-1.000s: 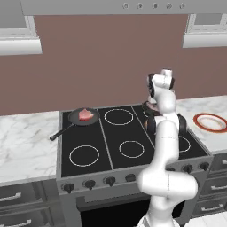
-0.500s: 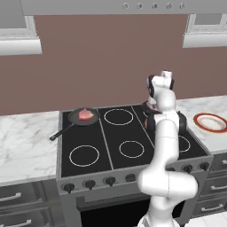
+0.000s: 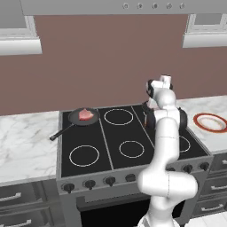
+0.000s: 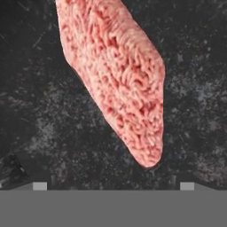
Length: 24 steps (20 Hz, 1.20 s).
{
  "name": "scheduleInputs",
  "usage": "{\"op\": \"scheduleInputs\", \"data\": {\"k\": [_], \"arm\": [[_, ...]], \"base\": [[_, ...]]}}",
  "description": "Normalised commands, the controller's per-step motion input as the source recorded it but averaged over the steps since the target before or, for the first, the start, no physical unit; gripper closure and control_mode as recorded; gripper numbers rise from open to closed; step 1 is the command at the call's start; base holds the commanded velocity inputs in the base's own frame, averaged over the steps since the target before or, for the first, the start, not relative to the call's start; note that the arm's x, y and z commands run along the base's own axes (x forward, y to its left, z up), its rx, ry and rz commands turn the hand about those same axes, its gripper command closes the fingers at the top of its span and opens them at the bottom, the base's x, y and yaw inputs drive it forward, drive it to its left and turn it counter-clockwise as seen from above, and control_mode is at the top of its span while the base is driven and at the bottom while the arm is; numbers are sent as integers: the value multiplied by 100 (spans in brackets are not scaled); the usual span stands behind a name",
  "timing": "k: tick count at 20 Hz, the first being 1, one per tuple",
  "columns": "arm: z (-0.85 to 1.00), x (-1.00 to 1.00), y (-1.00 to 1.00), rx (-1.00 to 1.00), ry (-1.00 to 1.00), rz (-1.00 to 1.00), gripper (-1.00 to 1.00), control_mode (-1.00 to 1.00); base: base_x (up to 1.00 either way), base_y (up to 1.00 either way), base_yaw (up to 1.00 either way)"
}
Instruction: Place one of the steaks on the plate and the other in the bowl. Then place the bowl in the fridge.
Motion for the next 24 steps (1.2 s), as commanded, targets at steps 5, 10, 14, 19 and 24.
{"op": "scheduleInputs", "data": {"k": [5, 10, 14, 19, 24], "arm": [[-3, 0, 0, 0, -1, 0, -100, -100], [0, 3, 0, 0, -3, 2, -100, -100], [4, 1, -5, 0, -1, 5, -100, -100], [15, 10, -10, 0, 0, 6, -100, -100], [29, 22, -1, 0, 3, 2, -100, -100]], "base": [[0, 0, 0], [0, 0, 0], [0, 0, 0], [0, 0, 0], [0, 0, 0]]}}
